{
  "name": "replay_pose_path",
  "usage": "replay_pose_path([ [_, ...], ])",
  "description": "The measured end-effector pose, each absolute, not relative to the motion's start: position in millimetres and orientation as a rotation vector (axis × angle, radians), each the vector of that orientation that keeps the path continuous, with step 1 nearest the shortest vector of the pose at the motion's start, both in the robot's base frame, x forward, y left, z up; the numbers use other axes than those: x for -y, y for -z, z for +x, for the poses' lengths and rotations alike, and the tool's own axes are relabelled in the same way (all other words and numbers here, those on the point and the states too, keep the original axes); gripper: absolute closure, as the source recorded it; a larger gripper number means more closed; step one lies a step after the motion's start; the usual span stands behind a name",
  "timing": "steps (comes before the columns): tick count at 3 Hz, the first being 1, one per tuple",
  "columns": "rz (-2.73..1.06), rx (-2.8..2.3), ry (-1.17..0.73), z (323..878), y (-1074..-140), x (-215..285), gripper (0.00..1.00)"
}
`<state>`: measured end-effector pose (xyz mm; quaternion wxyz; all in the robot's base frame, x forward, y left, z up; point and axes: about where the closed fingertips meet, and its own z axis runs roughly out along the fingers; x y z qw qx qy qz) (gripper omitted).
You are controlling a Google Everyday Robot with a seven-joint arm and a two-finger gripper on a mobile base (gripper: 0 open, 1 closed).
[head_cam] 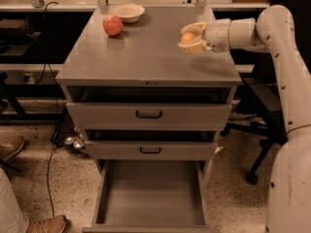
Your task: Pick orange from bottom drawer and place on counter
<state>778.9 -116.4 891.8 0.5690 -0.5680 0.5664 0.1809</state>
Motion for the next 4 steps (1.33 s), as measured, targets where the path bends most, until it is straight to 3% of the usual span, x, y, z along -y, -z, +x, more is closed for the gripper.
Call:
replay_pose_path([
  [2,-1.331,-1.416,-0.448,797.1,-857.5,117.3,0.97],
  [4,-1.345,-1.43,-0.453,800.1,-849.8,116.5,0.51],
])
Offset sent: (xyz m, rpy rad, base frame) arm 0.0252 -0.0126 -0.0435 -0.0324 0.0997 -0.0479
